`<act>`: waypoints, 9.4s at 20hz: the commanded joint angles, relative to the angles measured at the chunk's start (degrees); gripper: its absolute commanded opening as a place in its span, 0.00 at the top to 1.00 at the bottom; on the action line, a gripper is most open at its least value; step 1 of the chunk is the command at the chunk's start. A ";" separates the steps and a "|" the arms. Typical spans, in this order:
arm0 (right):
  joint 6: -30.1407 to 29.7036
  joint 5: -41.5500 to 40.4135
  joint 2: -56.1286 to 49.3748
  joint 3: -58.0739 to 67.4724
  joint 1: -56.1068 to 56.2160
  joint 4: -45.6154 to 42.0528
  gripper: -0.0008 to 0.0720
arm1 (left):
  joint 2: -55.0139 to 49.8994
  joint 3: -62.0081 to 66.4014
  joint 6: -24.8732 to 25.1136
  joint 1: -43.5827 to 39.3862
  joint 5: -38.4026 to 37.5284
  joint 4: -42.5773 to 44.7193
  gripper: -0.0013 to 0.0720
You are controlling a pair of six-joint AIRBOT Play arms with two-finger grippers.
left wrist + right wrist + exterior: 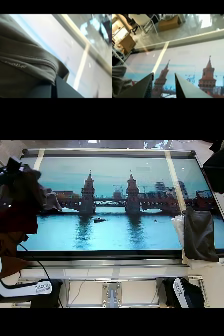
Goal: Fold the shirts.
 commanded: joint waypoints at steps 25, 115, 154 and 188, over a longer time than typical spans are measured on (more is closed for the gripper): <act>10.54 -17.29 -26.38 -28.28 42.93 -10.91 0.24 | -22.14 0.07 34.01 -27.41 -12.35 -0.57 0.04; 33.05 -34.27 -36.74 -30.03 58.51 2.95 0.19 | -31.58 0.68 29.51 -19.50 -18.03 -22.95 0.55; 38.42 10.91 -1.11 21.86 58.51 -97.22 0.98 | 28.30 0.68 22.51 11.89 -38.58 -7.30 0.97; 28.09 3.78 -3.45 -33.59 -16.52 -33.29 0.84 | 25.86 -56.13 16.92 10.88 -3.34 -20.63 0.05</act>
